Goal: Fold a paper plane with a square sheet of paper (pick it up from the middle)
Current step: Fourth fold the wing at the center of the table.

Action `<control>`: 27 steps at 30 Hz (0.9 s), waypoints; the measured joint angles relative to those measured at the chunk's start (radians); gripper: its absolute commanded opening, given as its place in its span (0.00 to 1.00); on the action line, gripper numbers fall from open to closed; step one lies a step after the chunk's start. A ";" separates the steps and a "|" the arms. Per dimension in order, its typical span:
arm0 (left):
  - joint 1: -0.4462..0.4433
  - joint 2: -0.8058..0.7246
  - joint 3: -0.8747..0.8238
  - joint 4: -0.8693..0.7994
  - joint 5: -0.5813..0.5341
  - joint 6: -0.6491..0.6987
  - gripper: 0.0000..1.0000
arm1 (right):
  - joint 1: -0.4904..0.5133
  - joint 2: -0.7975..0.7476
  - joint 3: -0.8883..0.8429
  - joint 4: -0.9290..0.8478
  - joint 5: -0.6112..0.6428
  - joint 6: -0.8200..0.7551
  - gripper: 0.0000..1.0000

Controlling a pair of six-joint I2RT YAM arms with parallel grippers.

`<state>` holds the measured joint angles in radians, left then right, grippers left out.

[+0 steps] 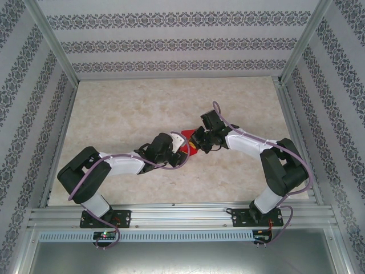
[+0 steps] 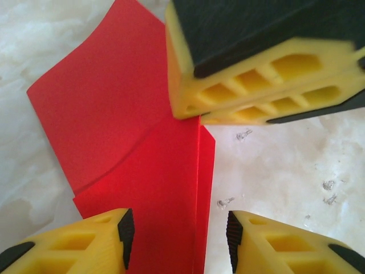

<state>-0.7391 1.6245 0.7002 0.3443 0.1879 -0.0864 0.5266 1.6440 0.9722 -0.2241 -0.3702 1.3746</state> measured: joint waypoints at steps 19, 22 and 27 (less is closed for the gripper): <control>0.000 0.056 0.004 0.008 0.003 0.055 0.25 | 0.000 0.006 0.002 -0.012 -0.026 0.015 0.11; 0.000 0.056 0.004 0.008 0.003 0.057 0.20 | 0.000 0.009 0.004 -0.013 -0.033 0.014 0.23; 0.000 0.056 0.004 0.008 0.010 0.057 0.18 | -0.004 0.008 0.008 -0.023 -0.039 0.001 0.40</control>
<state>-0.7391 1.6806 0.7044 0.3523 0.1982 -0.0296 0.5224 1.6520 0.9802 -0.2470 -0.4095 1.3758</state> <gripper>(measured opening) 0.185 0.350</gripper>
